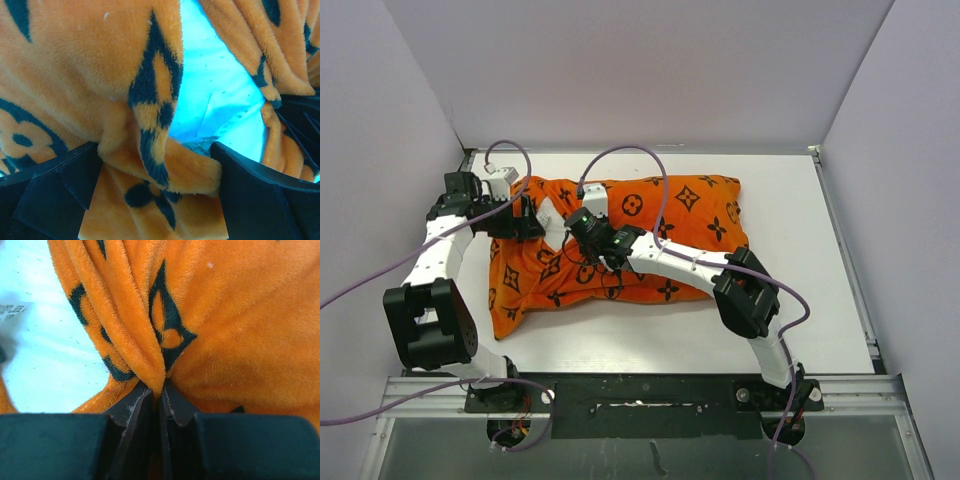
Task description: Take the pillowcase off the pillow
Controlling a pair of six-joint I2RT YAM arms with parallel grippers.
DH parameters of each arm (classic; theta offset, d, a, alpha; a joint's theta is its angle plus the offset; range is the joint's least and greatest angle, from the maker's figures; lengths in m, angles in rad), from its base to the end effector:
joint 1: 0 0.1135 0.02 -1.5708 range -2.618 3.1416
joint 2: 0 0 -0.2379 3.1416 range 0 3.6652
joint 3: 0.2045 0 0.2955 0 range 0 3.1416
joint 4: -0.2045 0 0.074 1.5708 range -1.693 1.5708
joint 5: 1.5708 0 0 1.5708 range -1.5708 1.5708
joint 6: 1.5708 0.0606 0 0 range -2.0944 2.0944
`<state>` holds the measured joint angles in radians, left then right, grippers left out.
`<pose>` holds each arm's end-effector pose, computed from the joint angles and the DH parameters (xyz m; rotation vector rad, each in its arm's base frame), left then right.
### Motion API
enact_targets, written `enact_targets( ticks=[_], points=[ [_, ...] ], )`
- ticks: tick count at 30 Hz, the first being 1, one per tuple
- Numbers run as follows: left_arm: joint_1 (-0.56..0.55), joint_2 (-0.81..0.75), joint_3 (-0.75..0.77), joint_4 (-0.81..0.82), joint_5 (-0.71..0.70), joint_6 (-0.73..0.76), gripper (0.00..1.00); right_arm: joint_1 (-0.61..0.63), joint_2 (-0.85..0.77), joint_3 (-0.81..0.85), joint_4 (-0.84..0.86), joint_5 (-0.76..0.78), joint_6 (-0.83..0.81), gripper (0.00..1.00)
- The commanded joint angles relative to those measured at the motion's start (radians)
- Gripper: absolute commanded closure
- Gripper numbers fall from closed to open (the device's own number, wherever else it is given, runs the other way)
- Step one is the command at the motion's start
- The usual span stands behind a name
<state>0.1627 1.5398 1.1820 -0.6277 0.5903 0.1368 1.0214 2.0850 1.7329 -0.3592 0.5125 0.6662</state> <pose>0.3739 0.0272 0.2025 0.1899 2.4170 -0.6173 0.2997 0.4325 0.1944 -0.1277 2.1961 0.3676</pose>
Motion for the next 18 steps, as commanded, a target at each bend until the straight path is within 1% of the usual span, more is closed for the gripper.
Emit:
enact_targets(
  ticks=[1, 2, 5, 7, 9, 11, 12, 15, 16, 18],
  points=[
    [-0.026, 0.023, 0.001, 0.018, 0.016, -0.031, 0.08, 0.025, -0.010, -0.046, -0.110, -0.017, 0.032, 0.99],
    [-0.025, 0.021, 0.008, -0.001, 0.074, -0.046, 0.03, 0.027, -0.011, -0.049, -0.110, -0.016, 0.032, 1.00],
    [-0.031, -0.012, 0.004, -0.007, 0.198, -0.088, 0.02, 0.030, -0.010, -0.053, -0.118, -0.014, 0.035, 1.00],
    [-0.056, -0.041, -0.010, 0.010, 0.203, -0.092, 0.02, 0.032, -0.010, -0.053, -0.123, -0.015, 0.037, 1.00],
    [-0.088, -0.062, -0.029, 0.027, 0.139, -0.067, 0.02, 0.034, -0.011, -0.055, -0.129, -0.011, 0.038, 1.00],
    [-0.121, -0.070, -0.057, 0.062, 0.006, -0.035, 0.05, 0.035, -0.015, -0.059, -0.131, -0.006, 0.039, 1.00],
    [-0.132, -0.071, -0.072, 0.082, -0.066, -0.018, 0.09, 0.036, -0.018, -0.061, -0.134, -0.003, 0.038, 1.00],
    [-0.127, -0.057, -0.109, 0.128, -0.276, 0.030, 0.25, 0.037, -0.031, -0.072, -0.148, 0.008, 0.044, 1.00],
    [-0.115, -0.055, -0.113, 0.135, -0.316, 0.044, 0.29, 0.036, -0.038, -0.080, -0.152, 0.014, 0.043, 1.00],
    [-0.066, -0.062, -0.112, 0.127, -0.339, 0.066, 0.39, 0.034, -0.060, -0.099, -0.155, 0.027, 0.043, 1.00]
  ],
)
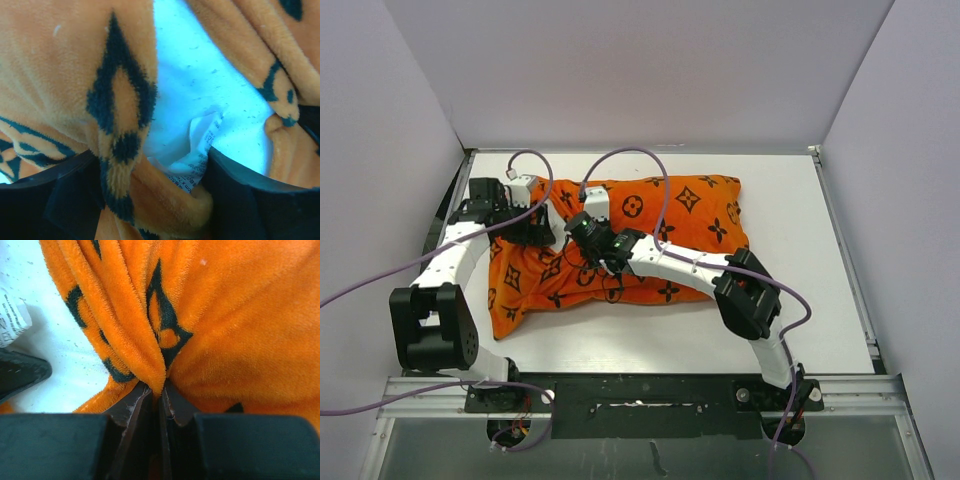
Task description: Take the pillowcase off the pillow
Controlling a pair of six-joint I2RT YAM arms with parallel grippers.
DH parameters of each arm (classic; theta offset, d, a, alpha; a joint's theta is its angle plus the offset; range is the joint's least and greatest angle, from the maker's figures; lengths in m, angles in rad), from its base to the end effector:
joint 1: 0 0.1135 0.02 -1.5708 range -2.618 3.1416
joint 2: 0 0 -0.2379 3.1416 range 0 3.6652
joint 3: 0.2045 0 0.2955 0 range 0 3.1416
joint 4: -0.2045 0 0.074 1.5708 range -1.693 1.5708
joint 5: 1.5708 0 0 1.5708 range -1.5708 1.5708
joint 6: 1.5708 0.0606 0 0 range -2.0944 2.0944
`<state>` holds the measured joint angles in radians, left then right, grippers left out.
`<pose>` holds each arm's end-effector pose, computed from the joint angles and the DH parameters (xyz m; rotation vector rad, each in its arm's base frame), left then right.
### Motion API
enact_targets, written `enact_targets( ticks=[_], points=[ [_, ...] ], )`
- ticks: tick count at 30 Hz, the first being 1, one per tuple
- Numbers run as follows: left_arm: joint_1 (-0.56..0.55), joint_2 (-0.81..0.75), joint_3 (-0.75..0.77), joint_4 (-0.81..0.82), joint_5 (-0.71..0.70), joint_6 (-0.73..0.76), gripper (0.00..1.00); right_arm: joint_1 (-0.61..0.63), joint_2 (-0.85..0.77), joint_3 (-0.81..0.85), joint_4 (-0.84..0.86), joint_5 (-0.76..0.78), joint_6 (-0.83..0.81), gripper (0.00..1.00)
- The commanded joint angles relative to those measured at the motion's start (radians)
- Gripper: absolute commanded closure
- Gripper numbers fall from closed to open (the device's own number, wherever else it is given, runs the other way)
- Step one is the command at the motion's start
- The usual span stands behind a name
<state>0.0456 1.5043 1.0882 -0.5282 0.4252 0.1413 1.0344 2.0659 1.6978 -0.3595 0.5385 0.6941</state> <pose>0.3696 -0.0082 0.1841 0.2878 2.4348 -0.4517 0.2918 0.4300 0.1909 -0.1034 2.1981 0.3537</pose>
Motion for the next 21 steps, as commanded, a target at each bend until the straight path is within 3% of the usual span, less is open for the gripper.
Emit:
enact_targets(
  ticks=[1, 4, 10, 17, 21],
  points=[
    [0.081, -0.033, -0.015, 0.022, -0.167, 0.070, 0.41, 0.020, -0.047, -0.076, -0.154, 0.006, 0.015, 1.00],
    [0.184, -0.064, -0.014, 0.023, -0.122, 0.105, 0.47, 0.013, -0.079, -0.113, -0.142, 0.009, 0.019, 1.00],
    [0.344, -0.090, 0.003, -0.024, -0.014, 0.183, 0.47, 0.007, -0.090, -0.135, -0.142, 0.002, 0.021, 1.00],
    [0.364, -0.041, -0.062, 0.062, -0.080, 0.241, 0.55, 0.011, -0.109, -0.165, -0.144, -0.001, 0.032, 1.00],
    [0.327, 0.047, -0.032, 0.036, -0.084, 0.210, 0.49, 0.011, -0.149, -0.196, -0.134, -0.017, 0.020, 1.00]
  ],
)
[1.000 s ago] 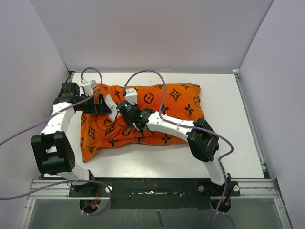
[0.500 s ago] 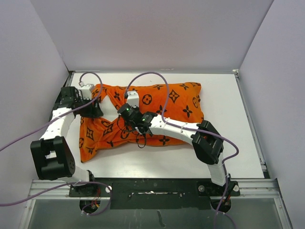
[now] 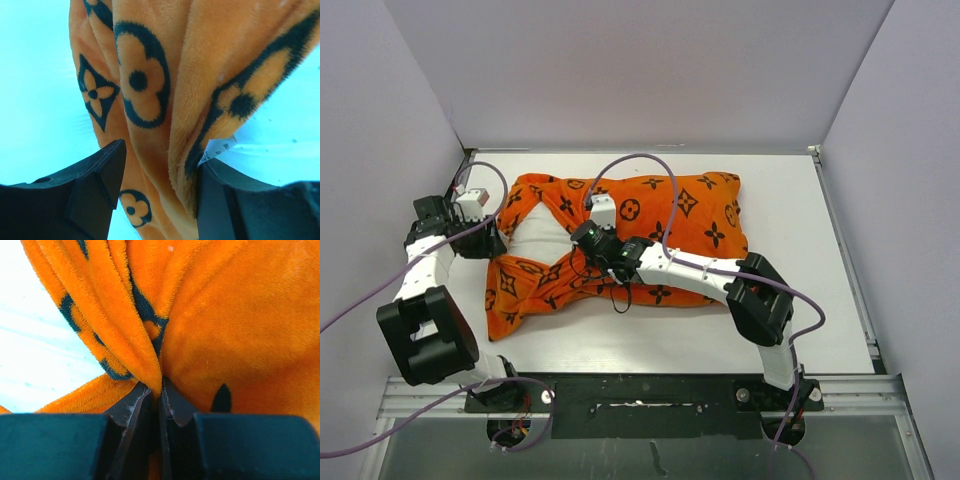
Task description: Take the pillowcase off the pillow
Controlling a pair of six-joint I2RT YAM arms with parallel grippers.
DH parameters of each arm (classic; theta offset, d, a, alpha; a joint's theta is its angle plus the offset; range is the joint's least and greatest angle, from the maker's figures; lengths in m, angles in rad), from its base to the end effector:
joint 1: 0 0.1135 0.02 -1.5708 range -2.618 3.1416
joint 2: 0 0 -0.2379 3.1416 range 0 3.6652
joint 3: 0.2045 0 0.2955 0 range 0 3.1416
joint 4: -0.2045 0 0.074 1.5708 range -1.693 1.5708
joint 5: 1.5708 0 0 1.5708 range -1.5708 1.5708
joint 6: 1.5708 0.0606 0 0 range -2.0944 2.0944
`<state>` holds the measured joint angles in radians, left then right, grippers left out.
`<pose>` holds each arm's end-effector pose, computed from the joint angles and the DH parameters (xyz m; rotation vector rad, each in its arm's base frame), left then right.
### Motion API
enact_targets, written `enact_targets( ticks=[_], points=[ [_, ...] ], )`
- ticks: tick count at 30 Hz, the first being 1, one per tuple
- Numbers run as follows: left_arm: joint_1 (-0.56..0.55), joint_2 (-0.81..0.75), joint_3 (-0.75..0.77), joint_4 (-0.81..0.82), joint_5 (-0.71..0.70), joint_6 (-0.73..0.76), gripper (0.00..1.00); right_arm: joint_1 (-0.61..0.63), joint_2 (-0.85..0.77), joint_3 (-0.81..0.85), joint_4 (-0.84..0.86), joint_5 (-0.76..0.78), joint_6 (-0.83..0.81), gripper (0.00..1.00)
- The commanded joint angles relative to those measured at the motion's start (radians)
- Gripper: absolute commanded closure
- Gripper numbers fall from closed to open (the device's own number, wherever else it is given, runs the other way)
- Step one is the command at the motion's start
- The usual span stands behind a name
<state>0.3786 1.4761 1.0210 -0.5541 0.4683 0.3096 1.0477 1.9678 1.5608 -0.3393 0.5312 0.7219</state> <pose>0.3372 0.1047 0.1687 0.0838 2.4501 -0.3112 0.2735 0.4127 0.1878 -0.0988 2.2182 0.3662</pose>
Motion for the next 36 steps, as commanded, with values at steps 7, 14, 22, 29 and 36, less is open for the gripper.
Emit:
enact_targets(
  ticks=[7, 14, 22, 29, 36],
  points=[
    [-0.139, 0.213, 0.109, 0.017, -0.121, -0.023, 0.21, -0.062, -0.193, -0.103, -0.194, -0.087, -0.086, 0.76],
    [-0.145, 0.347, 0.310, -0.141, 0.024, -0.097, 0.88, -0.301, -0.414, -0.160, -0.351, -0.119, -0.174, 0.31],
    [-0.169, 0.381, 0.472, -0.229, 0.151, -0.172, 1.00, -0.539, -0.559, -0.362, -0.496, -0.094, -0.147, 0.31],
    [-0.233, 0.402, 0.638, -0.279, 0.271, -0.276, 1.00, -0.516, -0.529, -0.596, -0.401, -0.208, -0.045, 0.52],
    [-0.339, 0.410, 0.924, -0.387, 0.412, -0.345, 1.00, -0.345, -0.380, -0.700, -0.115, -0.402, 0.102, 0.62]
  ],
)
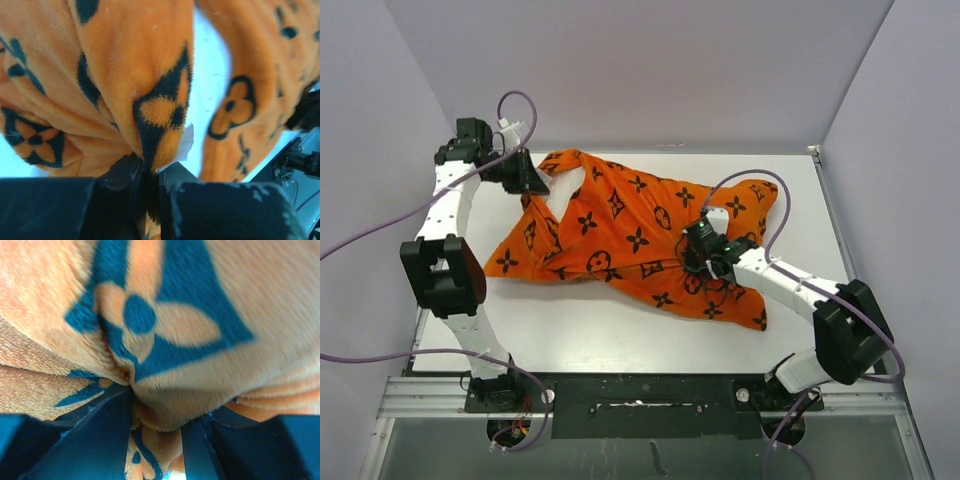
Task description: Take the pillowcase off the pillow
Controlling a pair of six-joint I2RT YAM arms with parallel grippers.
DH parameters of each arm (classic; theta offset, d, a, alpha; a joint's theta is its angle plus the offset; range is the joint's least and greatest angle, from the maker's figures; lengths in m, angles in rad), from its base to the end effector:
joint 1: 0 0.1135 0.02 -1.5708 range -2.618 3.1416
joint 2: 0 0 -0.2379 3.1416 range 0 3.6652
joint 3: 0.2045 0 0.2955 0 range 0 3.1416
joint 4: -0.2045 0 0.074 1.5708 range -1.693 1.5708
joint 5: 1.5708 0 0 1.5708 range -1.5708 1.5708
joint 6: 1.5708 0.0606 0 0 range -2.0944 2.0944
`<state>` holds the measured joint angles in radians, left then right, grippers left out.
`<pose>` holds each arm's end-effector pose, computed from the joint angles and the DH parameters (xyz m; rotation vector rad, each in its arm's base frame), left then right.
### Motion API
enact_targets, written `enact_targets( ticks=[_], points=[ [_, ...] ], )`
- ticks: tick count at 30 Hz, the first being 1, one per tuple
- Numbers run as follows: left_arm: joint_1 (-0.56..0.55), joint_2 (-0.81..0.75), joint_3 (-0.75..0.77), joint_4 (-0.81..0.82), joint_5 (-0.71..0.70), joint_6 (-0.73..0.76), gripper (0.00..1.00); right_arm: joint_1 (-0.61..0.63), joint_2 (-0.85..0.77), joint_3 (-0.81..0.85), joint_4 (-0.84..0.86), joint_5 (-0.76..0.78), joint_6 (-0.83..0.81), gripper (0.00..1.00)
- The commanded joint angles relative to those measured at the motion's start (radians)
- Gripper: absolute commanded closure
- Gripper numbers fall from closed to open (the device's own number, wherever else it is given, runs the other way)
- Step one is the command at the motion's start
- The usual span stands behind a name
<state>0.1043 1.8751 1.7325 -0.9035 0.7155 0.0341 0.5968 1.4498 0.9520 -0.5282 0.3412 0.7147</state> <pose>0.4479 0.0069 0.2551 0.1594 2.4503 -0.8658 0.2944 0.1755 0.1521 0.2682 2.4957 0.0847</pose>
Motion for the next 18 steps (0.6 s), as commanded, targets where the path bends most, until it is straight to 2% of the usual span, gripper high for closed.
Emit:
enact_targets(
  ticks=[1, 5, 10, 13, 18],
  points=[
    [-0.081, 0.014, 0.276, -0.052, 0.182, -0.084, 1.00, 0.137, 0.170, -0.093, 0.111, -0.226, 0.131, 0.63],
    [-0.146, 0.018, 0.552, -0.064, 0.207, -0.146, 1.00, 0.265, 0.294, -0.044, 0.223, -0.234, 0.201, 0.63],
    [-0.230, 0.002, 0.813, -0.028, 0.190, -0.165, 1.00, 0.371, 0.352, 0.000, 0.418, -0.202, 0.241, 0.62],
    [-0.270, -0.053, 0.848, 0.069, 0.205, -0.192, 1.00, 0.396, 0.368, 0.011, 0.596, -0.177, 0.247, 0.57],
    [-0.394, -0.181, 0.814, 0.148, 0.235, -0.162, 1.00, 0.400, 0.431, 0.113, 0.833, -0.107, 0.166, 0.43]
  ],
)
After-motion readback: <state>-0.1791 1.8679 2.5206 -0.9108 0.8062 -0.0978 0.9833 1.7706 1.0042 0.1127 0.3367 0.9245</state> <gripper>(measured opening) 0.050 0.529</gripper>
